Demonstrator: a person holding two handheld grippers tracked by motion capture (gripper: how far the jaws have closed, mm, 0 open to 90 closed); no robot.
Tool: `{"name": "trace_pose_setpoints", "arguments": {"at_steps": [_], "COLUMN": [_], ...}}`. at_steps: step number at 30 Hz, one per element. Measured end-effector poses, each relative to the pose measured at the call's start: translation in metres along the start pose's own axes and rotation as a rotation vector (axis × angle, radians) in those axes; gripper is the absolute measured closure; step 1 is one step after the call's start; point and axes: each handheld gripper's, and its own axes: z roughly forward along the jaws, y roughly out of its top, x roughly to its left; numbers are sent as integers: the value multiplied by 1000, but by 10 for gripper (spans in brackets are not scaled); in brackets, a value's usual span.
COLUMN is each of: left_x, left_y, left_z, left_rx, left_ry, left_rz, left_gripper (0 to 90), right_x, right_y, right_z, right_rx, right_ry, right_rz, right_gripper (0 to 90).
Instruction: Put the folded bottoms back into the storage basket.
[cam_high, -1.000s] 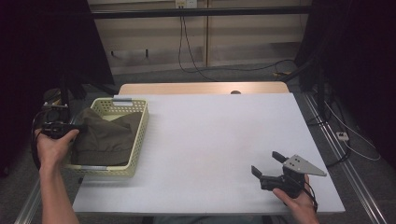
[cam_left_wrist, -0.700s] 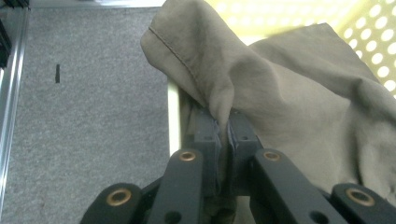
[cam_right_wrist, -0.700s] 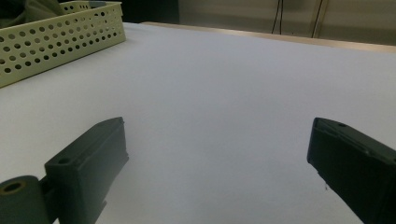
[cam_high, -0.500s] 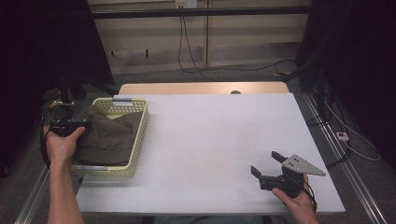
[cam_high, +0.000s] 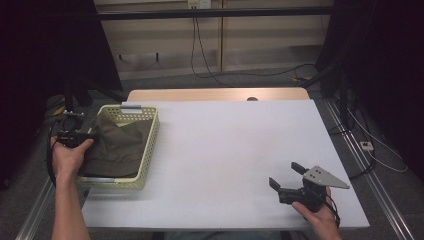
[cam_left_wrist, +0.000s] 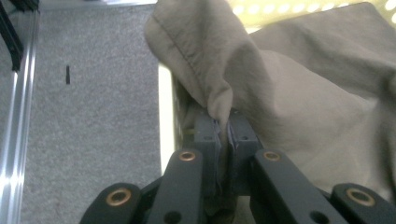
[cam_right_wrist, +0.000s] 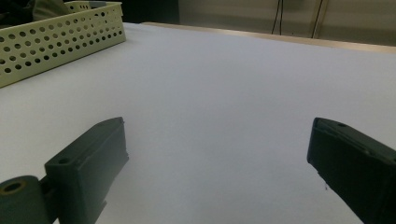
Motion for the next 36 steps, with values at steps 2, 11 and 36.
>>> {"name": "trace_pose_setpoints", "arguments": {"at_steps": [2, 11, 36], "left_x": [-2, -11, -2], "left_y": [0, 4, 5], "left_z": [1, 11, -30], "left_rx": [2, 93, -87], "left_ry": [15, 36, -79], "left_rz": [0, 34, 21], "left_gripper": [851, 848, 621], "right_x": [0, 0, 0], "right_y": [0, 0, 0], "right_z": [0, 0, 0], "right_rx": [1, 0, -1], "right_ry": [0, 0, -1], "right_rz": [1, 2, 3], "right_gripper": [47, 47, 47]}}
